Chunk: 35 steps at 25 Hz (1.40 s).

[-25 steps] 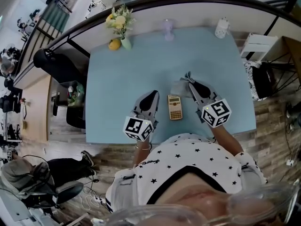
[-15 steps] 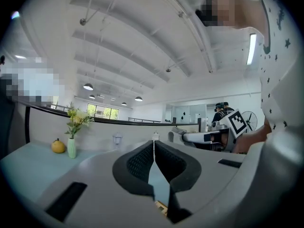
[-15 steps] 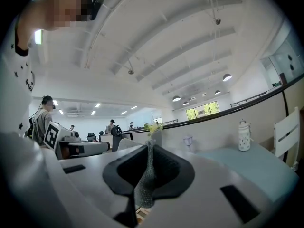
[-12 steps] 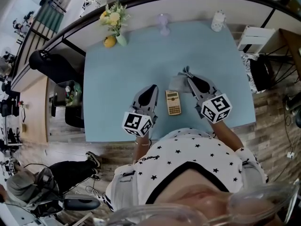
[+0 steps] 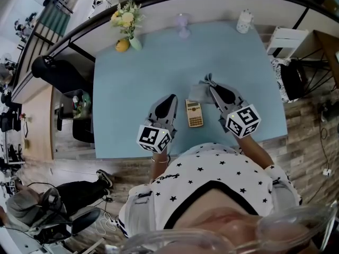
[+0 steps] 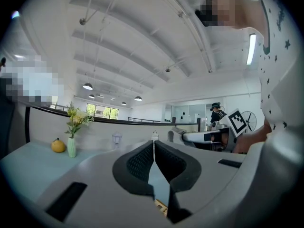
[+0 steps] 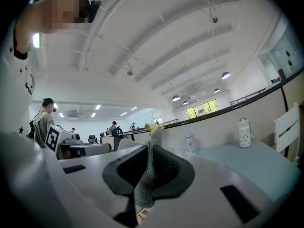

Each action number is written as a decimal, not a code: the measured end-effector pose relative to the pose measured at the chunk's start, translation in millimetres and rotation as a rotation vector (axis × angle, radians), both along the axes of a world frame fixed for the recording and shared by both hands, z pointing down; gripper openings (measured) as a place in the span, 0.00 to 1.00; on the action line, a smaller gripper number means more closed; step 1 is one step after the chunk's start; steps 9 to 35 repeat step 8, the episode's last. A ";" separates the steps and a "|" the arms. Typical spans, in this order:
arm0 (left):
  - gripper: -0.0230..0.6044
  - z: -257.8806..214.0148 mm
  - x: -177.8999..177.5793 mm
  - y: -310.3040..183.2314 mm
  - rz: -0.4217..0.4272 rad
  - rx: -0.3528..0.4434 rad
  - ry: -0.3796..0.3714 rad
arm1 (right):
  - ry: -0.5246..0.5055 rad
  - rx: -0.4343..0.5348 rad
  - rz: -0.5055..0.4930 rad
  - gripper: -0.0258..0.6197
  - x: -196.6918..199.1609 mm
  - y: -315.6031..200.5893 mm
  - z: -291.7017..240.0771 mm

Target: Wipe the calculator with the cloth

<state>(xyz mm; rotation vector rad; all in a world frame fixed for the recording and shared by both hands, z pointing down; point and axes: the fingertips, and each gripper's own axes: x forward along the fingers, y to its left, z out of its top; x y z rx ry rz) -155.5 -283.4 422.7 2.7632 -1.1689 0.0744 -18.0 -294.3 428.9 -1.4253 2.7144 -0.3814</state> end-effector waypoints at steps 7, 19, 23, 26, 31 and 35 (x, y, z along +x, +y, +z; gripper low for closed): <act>0.09 1.6 2.4 1.4 0.007 -0.006 -0.002 | -0.009 -0.002 0.003 0.09 1.7 2.8 -0.4; 0.09 1.7 2.8 1.1 0.008 -0.006 -0.002 | -0.010 -0.002 0.003 0.09 2.0 2.8 -0.5; 0.09 1.7 2.8 1.1 0.008 -0.006 -0.002 | -0.010 -0.002 0.003 0.09 2.0 2.8 -0.5; 0.09 1.7 2.8 1.1 0.008 -0.006 -0.002 | -0.010 -0.002 0.003 0.09 2.0 2.8 -0.5; 0.09 1.7 2.8 1.1 0.008 -0.006 -0.002 | -0.010 -0.002 0.003 0.09 2.0 2.8 -0.5; 0.09 1.7 2.8 1.1 0.008 -0.006 -0.002 | -0.010 -0.002 0.003 0.09 2.0 2.8 -0.5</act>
